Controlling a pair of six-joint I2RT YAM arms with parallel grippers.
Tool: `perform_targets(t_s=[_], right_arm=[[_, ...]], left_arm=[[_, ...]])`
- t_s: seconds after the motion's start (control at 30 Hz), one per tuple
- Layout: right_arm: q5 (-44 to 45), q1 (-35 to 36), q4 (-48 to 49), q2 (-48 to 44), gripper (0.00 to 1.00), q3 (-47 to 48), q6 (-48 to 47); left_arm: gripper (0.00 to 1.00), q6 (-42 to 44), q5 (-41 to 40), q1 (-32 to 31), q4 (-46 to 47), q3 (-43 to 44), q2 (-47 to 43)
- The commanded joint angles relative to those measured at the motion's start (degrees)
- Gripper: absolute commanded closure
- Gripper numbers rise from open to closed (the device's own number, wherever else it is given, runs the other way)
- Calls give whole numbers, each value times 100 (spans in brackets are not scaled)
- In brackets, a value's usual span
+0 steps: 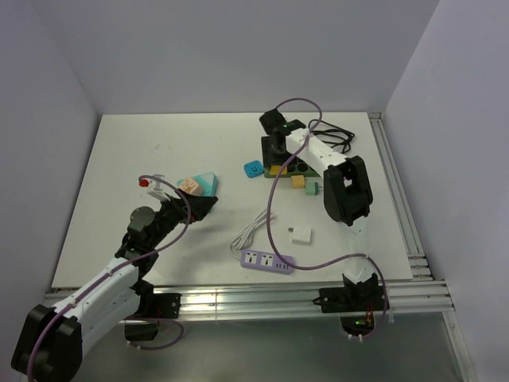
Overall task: Insert the plug
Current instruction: Insert the plug into the socket.
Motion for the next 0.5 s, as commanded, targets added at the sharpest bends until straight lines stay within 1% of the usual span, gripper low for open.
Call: perform_targets(t_s=[0.0, 0.07, 0.17, 0.33, 0.47], right_arm=[[-1090, -160, 308, 315, 100, -743, -131], [-1248, -231, 336, 296, 100, -771, -149], [-1153, -257, 178, 410, 100, -613, -123], [-337, -64, -358, 884, 100, -86, -96], [-318, -46, -402, 929, 100, -68, -123]], left_arm=[[1, 134, 103, 4, 223, 236, -27], [0, 134, 112, 4, 214, 236, -27], [1, 152, 77, 4, 187, 236, -62], [1, 152, 94, 4, 187, 254, -18], [0, 152, 112, 4, 196, 280, 43]])
